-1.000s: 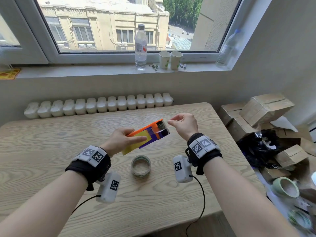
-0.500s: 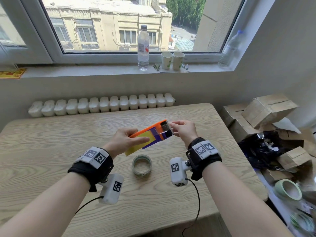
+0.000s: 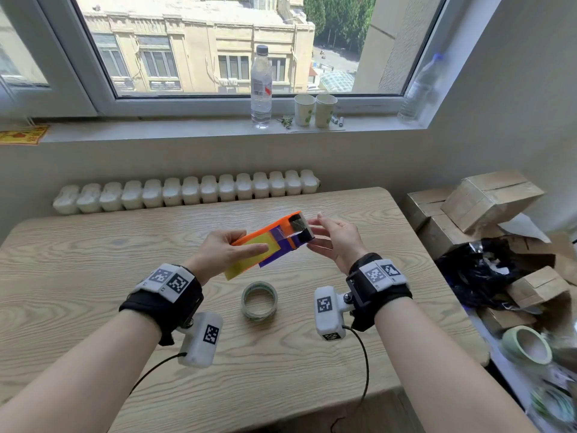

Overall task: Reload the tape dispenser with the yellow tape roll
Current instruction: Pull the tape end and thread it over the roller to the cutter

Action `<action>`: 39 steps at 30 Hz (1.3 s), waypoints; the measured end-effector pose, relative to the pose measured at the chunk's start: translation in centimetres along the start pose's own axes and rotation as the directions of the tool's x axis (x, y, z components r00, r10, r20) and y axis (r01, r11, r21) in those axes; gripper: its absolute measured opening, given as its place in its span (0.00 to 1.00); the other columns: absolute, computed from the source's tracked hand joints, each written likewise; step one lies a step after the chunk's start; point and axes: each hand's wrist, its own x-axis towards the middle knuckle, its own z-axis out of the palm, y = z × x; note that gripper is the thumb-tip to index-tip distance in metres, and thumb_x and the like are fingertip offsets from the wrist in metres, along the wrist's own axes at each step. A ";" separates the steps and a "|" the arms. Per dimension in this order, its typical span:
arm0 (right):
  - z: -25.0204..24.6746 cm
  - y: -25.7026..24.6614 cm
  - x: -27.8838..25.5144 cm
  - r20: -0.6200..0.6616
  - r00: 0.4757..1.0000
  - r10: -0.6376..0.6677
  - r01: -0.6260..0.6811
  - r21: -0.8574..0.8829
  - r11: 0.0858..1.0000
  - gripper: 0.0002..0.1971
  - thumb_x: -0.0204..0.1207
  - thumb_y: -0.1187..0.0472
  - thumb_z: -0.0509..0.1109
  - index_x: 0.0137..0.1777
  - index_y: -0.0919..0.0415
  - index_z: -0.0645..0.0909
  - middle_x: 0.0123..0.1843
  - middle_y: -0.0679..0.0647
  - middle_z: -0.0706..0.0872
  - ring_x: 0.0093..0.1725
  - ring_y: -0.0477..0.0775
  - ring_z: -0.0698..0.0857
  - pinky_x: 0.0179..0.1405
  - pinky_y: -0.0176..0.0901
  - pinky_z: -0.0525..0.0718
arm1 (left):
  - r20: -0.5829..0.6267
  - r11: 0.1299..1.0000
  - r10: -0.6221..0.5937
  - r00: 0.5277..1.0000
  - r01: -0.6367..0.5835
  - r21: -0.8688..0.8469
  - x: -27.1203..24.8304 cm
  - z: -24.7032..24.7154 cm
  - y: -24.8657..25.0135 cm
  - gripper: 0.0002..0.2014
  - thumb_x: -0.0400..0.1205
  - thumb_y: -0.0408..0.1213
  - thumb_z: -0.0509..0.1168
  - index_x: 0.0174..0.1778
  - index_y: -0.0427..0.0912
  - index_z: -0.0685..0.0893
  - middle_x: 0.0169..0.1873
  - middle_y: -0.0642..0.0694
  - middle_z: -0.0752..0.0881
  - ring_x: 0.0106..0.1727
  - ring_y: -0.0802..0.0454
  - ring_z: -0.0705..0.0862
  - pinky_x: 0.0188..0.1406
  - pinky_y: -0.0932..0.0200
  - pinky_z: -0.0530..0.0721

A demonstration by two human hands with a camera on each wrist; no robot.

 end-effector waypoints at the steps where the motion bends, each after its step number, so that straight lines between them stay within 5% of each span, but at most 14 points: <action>1: 0.0 -0.1 -0.1 0.021 1.000 -0.002 0.002 -0.017 1.000 0.13 0.82 0.54 0.62 0.44 0.62 0.84 0.43 0.59 0.88 0.41 0.57 0.87 0.46 0.49 0.87 | -0.002 1.000 -0.007 1.000 0.007 -0.012 0.0 -0.1 0.0 0.11 0.69 0.46 0.76 0.28 0.45 0.84 0.29 0.47 0.83 0.32 0.53 0.80 0.33 0.61 0.75; 5: 0.2 -0.2 -0.3 0.077 0.997 0.004 -0.002 -0.036 0.999 0.15 0.82 0.52 0.60 0.47 0.62 0.83 0.44 0.58 0.88 0.44 0.55 0.87 0.47 0.50 0.87 | 0.007 1.000 0.002 1.000 -0.002 -0.006 0.1 -0.6 -0.1 0.24 0.58 0.59 0.78 0.33 0.41 0.86 0.31 0.46 0.85 0.35 0.52 0.82 0.35 0.59 0.76; 9: 0.8 -0.2 -0.3 0.095 0.995 0.018 -0.010 -0.081 0.997 0.14 0.83 0.53 0.59 0.46 0.62 0.82 0.43 0.57 0.87 0.41 0.53 0.87 0.46 0.50 0.87 | 0.015 1.000 0.008 1.000 -0.008 -0.014 0.5 -0.7 -0.1 0.27 0.47 0.69 0.76 0.25 0.50 0.85 0.25 0.54 0.85 0.33 0.53 0.82 0.35 0.59 0.77; 13: 0.7 -0.4 -0.3 0.167 0.984 0.056 -0.041 -0.090 0.995 0.14 0.78 0.51 0.67 0.51 0.63 0.83 0.47 0.59 0.88 0.47 0.59 0.88 0.56 0.56 0.86 | 0.002 0.999 0.027 1.000 -0.027 -0.026 0.7 -1.0 -0.3 0.27 0.45 0.72 0.74 0.24 0.53 0.86 0.24 0.56 0.86 0.32 0.56 0.83 0.33 0.61 0.78; 16: 0.5 -0.3 -0.4 0.271 0.959 0.077 -0.036 -0.154 0.987 0.13 0.75 0.56 0.72 0.53 0.65 0.84 0.49 0.61 0.88 0.50 0.60 0.88 0.58 0.54 0.86 | -0.012 0.999 0.039 0.999 -0.040 -0.033 0.7 -1.3 -0.6 0.24 0.52 0.68 0.75 0.23 0.49 0.83 0.22 0.56 0.83 0.27 0.60 0.81 0.28 0.66 0.76; 21: 1.4 0.5 0.2 0.249 0.966 0.073 -0.038 -0.143 0.989 0.17 0.71 0.60 0.75 0.55 0.71 0.83 0.51 0.67 0.88 0.48 0.60 0.89 0.53 0.46 0.88 | 0.012 0.999 0.028 1.000 -0.028 0.038 0.6 -1.5 -0.7 0.13 0.74 0.44 0.72 0.32 0.38 0.80 0.29 0.47 0.82 0.31 0.54 0.80 0.28 0.65 0.76; 26: 2.0 1.3 0.6 0.245 0.968 0.054 -0.018 -0.149 0.989 0.16 0.71 0.63 0.75 0.57 0.70 0.81 0.53 0.68 0.87 0.49 0.61 0.89 0.50 0.44 0.89 | 0.060 0.994 -0.007 0.998 0.000 0.106 0.4 -2.3 -0.8 0.12 0.74 0.46 0.72 0.30 0.44 0.82 0.28 0.52 0.85 0.30 0.60 0.83 0.28 0.69 0.77; 29: 1.9 1.6 0.8 0.236 0.970 0.063 -0.032 -0.135 0.990 0.14 0.71 0.64 0.75 0.55 0.69 0.82 0.52 0.68 0.87 0.47 0.61 0.89 0.48 0.43 0.90 | 0.159 0.990 -0.064 0.985 0.043 0.137 0.4 -3.4 -0.9 0.15 0.67 0.53 0.73 0.37 0.44 0.88 0.35 0.50 0.88 0.37 0.58 0.85 0.38 0.64 0.78; 33: 1.9 2.4 1.4 0.215 0.973 0.083 -0.060 -0.109 0.992 0.15 0.71 0.65 0.75 0.56 0.65 0.78 0.54 0.69 0.86 0.46 0.60 0.89 0.46 0.42 0.90 | 0.236 0.976 -0.121 0.964 0.071 0.208 0.6 -4.5 -0.8 0.12 0.72 0.44 0.71 0.48 0.44 0.87 0.46 0.43 0.87 0.50 0.49 0.84 0.50 0.58 0.77; 39: 2.2 3.7 2.8 0.211 0.976 0.063 -0.033 -0.147 0.989 0.17 0.72 0.66 0.73 0.61 0.66 0.78 0.51 0.60 0.86 0.50 0.54 0.85 0.54 0.48 0.81 | 0.216 0.934 -0.127 0.968 0.044 0.355 2.1 -5.1 -1.8 0.09 0.74 0.39 0.73 0.49 0.50 0.85 0.45 0.45 0.87 0.48 0.51 0.83 0.50 0.58 0.79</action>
